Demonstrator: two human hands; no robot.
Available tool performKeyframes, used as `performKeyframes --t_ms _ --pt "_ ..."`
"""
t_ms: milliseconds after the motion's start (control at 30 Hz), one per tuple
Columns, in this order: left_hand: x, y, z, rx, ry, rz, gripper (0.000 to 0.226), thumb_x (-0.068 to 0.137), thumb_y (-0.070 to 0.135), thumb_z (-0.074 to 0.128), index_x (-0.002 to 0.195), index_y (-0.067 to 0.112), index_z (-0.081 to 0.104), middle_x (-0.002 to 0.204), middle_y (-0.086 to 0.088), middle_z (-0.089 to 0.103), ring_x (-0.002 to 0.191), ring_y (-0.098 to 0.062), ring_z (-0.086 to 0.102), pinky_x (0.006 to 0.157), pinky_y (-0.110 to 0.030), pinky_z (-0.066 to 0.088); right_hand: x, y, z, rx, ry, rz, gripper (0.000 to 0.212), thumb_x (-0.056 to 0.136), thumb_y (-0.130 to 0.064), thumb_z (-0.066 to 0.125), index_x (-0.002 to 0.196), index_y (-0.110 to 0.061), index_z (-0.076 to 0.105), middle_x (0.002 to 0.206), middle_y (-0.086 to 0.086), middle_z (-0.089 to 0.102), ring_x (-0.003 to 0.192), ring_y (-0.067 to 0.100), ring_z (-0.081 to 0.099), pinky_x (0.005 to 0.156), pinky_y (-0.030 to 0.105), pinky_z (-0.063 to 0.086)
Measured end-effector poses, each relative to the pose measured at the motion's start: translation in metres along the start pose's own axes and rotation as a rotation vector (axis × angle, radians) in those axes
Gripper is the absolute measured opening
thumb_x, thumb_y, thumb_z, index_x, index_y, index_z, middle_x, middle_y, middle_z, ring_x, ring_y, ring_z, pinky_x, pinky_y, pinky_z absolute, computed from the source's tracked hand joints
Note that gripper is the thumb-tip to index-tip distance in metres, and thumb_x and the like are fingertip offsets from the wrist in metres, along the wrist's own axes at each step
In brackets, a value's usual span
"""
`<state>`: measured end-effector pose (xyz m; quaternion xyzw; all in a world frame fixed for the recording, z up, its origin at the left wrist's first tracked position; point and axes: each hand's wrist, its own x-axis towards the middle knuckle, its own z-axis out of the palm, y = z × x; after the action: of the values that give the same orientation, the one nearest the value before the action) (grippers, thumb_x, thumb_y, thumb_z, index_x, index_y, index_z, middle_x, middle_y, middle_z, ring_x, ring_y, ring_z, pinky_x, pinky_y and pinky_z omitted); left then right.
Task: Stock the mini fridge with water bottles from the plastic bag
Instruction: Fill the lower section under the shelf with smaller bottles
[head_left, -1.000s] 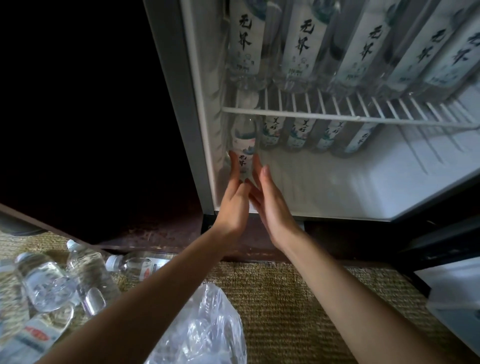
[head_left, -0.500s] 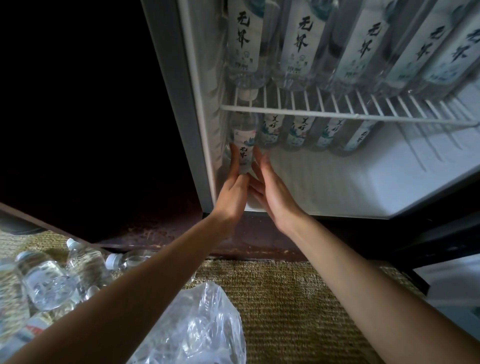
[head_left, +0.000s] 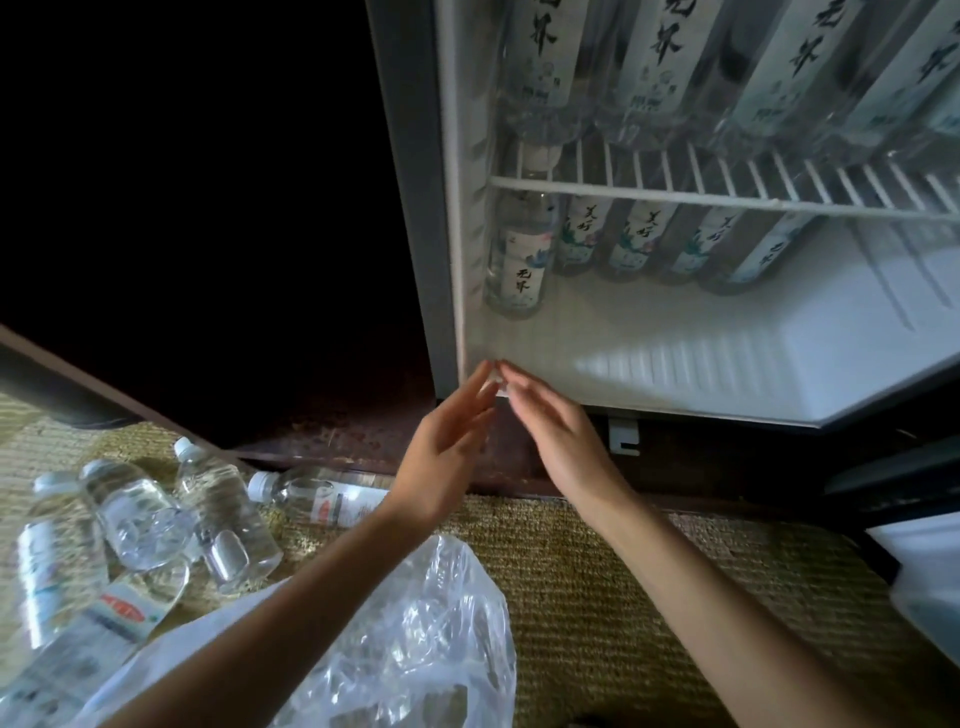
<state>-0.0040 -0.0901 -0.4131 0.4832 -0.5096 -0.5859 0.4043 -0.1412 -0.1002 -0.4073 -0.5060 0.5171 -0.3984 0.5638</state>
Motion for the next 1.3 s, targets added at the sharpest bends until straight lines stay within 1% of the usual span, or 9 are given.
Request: performKeyframes --t_ms 100,333,633,767,833,967,1067,1133,1300 --pt "-0.031 -0.022 -0.025 0.061 0.059 0.008 0.056 0.089 -0.015 0.037 0.134 0.015 0.051 0.127 -0.004 0.062 0.118 -0.019 0.059 0.103 -0.038 0.045 -0.016 0.007 0.021 -0.086 -0.028 -0.022 0.033 0.096 -0.015 0.054 0.129 -0.016 0.058 0.126 -0.007 0.061 0.113 -0.005 0.056 0.096 0.010 0.042" --pt "-0.106 -0.061 -0.058 0.403 0.163 -0.047 0.039 0.083 -0.007 0.044 0.097 0.025 0.064 0.096 0.013 0.069 0.096 -0.003 0.064 0.083 -0.028 0.051 -0.061 0.031 0.073 -0.404 -0.133 -0.028 0.004 0.087 -0.017 0.065 0.088 -0.020 0.068 0.089 -0.010 0.062 0.083 0.005 0.063 0.081 0.032 0.054" --pt "-0.192 -0.088 -0.078 0.735 0.129 -0.098 0.029 0.091 0.038 0.034 0.106 0.038 0.058 0.107 0.022 0.061 0.097 0.004 0.059 0.080 -0.019 0.048 -0.116 0.028 0.115 -0.982 -0.809 -0.033 0.017 0.083 -0.008 0.061 0.086 -0.020 0.072 0.093 -0.001 0.071 0.087 0.019 0.064 0.081 0.029 0.049" --pt "-0.213 -0.099 -0.102 0.896 0.075 -0.085 0.033 0.093 0.035 0.031 0.113 0.032 0.058 0.115 0.018 0.059 0.098 -0.003 0.060 0.076 -0.025 0.051 -0.130 0.024 0.125 -1.088 -0.709 -0.135 0.023 0.084 0.002 0.057 0.098 -0.016 0.059 0.100 0.000 0.061 0.088 0.025 0.062 0.072 0.033 0.044" --pt "-0.224 -0.111 -0.115 0.993 -0.042 -0.045 0.036 0.095 0.028 0.032 0.121 0.030 0.056 0.129 0.015 0.055 0.116 -0.005 0.055 0.089 -0.027 0.048 -0.137 0.022 0.125 -1.137 -0.650 -0.089 0.025 0.087 0.001 0.053 0.105 -0.015 0.049 0.103 0.004 0.060 0.091 0.029 0.061 0.067 0.032 0.036" --pt "-0.237 -0.125 -0.125 0.970 -0.148 -0.050 0.044 0.095 0.023 0.030 0.136 0.027 0.048 0.149 0.016 0.037 0.135 0.000 0.033 0.106 -0.013 0.025 -0.147 0.031 0.127 -1.178 -0.832 0.061 0.017 0.090 -0.007 0.051 0.104 -0.015 0.058 0.104 0.006 0.064 0.096 0.028 0.062 0.070 0.030 0.039" --pt "-0.238 -0.128 -0.122 0.972 -0.117 -0.052 0.044 0.096 0.023 0.030 0.136 0.022 0.049 0.148 0.011 0.039 0.134 -0.005 0.037 0.105 -0.012 0.023 -0.141 0.042 0.129 -1.118 -0.952 0.106 0.037 0.093 -0.011 0.047 0.129 -0.019 0.053 0.130 0.002 0.056 0.116 0.024 0.055 0.090 0.037 0.047" --pt "-0.238 -0.131 -0.121 0.966 -0.122 -0.060 0.045 0.096 0.023 0.029 0.137 0.019 0.047 0.148 0.007 0.039 0.132 -0.010 0.041 0.106 -0.015 0.024 -0.137 0.042 0.138 -1.133 -1.043 0.153 0.047 0.095 -0.010 0.045 0.141 -0.020 0.042 0.149 -0.001 0.036 0.131 0.022 0.041 0.105 0.039 0.036" --pt "-0.240 -0.131 -0.120 0.959 -0.031 -0.026 0.048 0.098 0.022 0.030 0.145 0.016 0.036 0.153 0.003 0.031 0.136 -0.012 0.036 0.112 -0.023 0.025 -0.128 0.026 0.159 -1.325 -1.135 0.270 0.092 0.087 -0.006 0.064 0.152 -0.019 0.000 0.158 0.005 0.005 0.142 0.028 0.019 0.110 0.036 0.029"
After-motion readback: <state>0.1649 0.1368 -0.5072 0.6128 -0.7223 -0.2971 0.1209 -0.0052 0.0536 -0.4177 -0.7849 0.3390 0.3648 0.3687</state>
